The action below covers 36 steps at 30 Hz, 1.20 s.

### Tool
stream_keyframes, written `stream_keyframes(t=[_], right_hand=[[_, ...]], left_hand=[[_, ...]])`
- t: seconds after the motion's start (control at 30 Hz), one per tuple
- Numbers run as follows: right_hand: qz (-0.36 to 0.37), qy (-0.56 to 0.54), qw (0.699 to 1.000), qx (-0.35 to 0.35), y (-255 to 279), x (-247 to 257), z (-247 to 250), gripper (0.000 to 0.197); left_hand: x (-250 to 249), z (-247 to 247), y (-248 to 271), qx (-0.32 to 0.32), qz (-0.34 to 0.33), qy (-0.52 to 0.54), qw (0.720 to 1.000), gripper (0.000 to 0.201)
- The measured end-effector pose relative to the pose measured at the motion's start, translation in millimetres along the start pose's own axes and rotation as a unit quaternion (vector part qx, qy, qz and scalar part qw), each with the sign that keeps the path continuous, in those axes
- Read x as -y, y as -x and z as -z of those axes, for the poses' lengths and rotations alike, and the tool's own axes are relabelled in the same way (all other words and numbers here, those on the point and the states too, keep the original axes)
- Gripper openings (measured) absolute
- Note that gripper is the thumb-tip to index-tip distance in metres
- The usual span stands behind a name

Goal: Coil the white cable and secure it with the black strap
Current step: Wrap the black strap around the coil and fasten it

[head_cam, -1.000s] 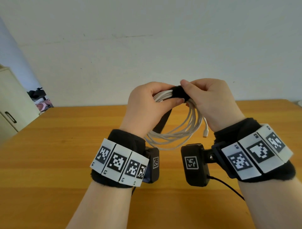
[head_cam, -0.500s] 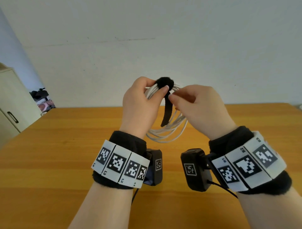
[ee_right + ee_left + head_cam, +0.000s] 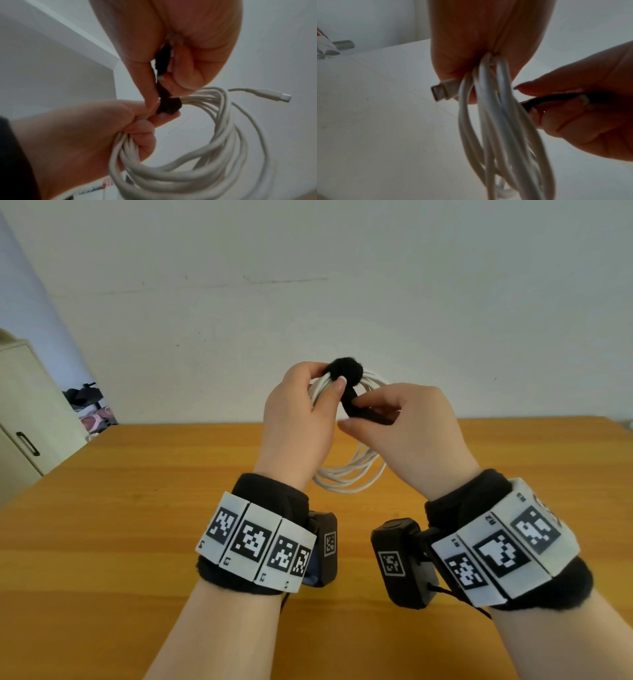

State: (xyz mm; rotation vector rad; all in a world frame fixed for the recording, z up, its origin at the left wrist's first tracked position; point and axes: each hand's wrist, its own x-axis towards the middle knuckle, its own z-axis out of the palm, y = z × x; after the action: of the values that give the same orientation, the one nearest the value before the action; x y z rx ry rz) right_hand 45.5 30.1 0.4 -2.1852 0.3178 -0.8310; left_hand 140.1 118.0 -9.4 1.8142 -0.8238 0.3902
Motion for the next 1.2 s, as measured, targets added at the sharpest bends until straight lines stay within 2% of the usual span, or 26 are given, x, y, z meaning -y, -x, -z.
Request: stream_keyframes(t=[0.07,0.13,0.3,0.4,0.53,0.73,0.97,1.07,1.2], right_hand=[[0.005,0.035,0.999,0.011,2.2,0.8,-1.0,0.035],[0.010,0.061,0.998,0.019,2.9,1.6,-0.9,0.037],[0.051,0.089,0.995,0.000,3.0,3.2,3.4,0.011],[0.084,0.084,0.992,-0.031,3.5,5.7,7.5,0.013],[0.113,0.014,0.989,-0.090,3.4,9.8,15.1,0.013],[0.062,-0.061,0.986,-0.145,-3.2,-0.6,17.1,0.009],[0.012,-0.041,0.980,-0.193,-13.2,-19.2,21.3,0.013],[0.012,-0.019,0.980,-0.196,-14.5,-23.4,22.8,0.013],[0.004,-0.027,0.982,-0.187,-16.0,-25.5,21.6,0.016]], left_hand=[[0.2,-0.1,-0.1,0.002,-0.006,-0.006,1.000,0.030],[1.6,0.6,-0.3,0.001,-0.006,-0.010,1.000,0.030],[6.2,0.8,-0.8,0.009,0.008,-0.030,0.999,0.029],[9.2,-0.6,-0.2,0.022,0.012,-0.049,0.999,0.029],[13.4,6.0,-1.6,0.028,0.011,-0.051,0.998,0.028],[0.8,-0.2,3.6,0.105,-0.014,-0.021,0.994,0.027],[-12.5,-2.7,9.4,0.188,-0.033,0.030,0.981,0.026],[-17.7,-1.8,11.5,0.194,-0.032,0.065,0.978,0.021],[-18.7,-3.1,11.3,0.170,-0.057,0.045,0.983,0.023]])
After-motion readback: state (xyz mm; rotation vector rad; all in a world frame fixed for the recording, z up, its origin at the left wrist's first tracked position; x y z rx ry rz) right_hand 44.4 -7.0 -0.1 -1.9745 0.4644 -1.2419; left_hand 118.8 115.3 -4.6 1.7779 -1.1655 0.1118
